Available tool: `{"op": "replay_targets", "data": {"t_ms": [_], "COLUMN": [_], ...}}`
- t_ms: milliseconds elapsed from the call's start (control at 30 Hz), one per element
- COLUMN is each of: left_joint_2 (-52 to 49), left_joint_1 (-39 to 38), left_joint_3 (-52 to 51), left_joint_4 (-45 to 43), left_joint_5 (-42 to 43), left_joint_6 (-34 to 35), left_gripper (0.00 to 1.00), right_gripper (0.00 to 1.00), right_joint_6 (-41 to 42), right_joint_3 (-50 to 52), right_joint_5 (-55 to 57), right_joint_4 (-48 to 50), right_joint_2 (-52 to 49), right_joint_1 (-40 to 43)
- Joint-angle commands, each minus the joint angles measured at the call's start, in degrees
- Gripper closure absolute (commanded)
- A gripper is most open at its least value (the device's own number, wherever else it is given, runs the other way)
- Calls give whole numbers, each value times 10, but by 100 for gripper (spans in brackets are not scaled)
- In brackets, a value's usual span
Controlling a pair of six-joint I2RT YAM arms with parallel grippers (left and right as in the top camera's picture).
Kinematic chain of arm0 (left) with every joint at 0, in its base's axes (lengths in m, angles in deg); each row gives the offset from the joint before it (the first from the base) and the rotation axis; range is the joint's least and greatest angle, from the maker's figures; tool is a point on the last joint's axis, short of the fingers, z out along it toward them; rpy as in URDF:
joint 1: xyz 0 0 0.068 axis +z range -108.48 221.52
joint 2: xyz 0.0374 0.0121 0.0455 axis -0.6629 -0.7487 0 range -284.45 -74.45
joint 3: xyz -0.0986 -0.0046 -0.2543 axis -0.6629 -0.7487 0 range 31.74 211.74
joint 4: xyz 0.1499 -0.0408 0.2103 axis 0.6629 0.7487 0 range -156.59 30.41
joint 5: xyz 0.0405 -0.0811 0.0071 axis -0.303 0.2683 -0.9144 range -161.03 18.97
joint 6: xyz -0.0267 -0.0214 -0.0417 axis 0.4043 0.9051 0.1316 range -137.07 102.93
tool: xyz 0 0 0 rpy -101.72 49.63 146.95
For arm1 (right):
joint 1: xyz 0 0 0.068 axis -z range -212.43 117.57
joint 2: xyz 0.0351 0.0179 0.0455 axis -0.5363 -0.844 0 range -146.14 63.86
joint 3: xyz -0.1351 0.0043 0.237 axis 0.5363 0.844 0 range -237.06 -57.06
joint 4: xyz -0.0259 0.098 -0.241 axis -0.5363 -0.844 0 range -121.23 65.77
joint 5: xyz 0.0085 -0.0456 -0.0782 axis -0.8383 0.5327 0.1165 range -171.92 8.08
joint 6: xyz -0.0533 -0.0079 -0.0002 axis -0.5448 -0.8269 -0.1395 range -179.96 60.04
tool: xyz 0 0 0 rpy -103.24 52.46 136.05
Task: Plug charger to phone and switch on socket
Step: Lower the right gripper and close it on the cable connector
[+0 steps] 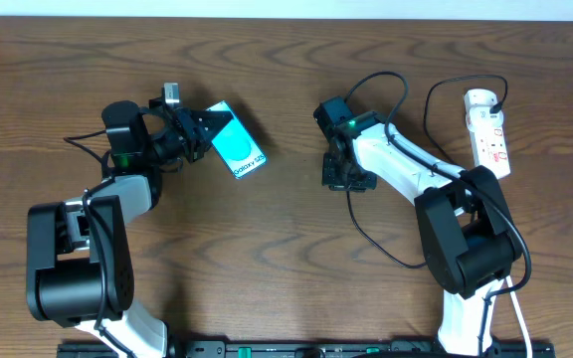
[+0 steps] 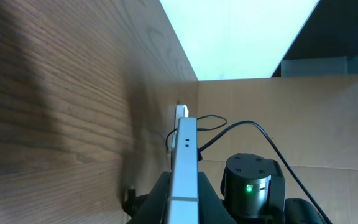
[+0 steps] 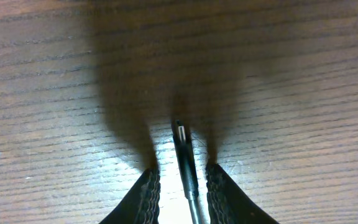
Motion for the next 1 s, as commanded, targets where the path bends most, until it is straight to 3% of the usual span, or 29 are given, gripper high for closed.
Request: {"op": "replay_targets", "data": {"t_ms": [0,967], "left_joint_2": [3,3], "left_joint_1": [0,0], "left_joint_3": [5,5], "left_joint_4": [-5,-5], "left_joint_5": [6,6], "left_joint_6": [-3,-3], "left_gripper": [93,92], "right_gripper": [76,80], "right_joint_6": [5,5], "right_joint_3": [3,4], "right_joint_5": [15,16], "right_joint_4": [2,5], "right_joint_2": [-2,-2], "right_joint_1": [1,-3]}}
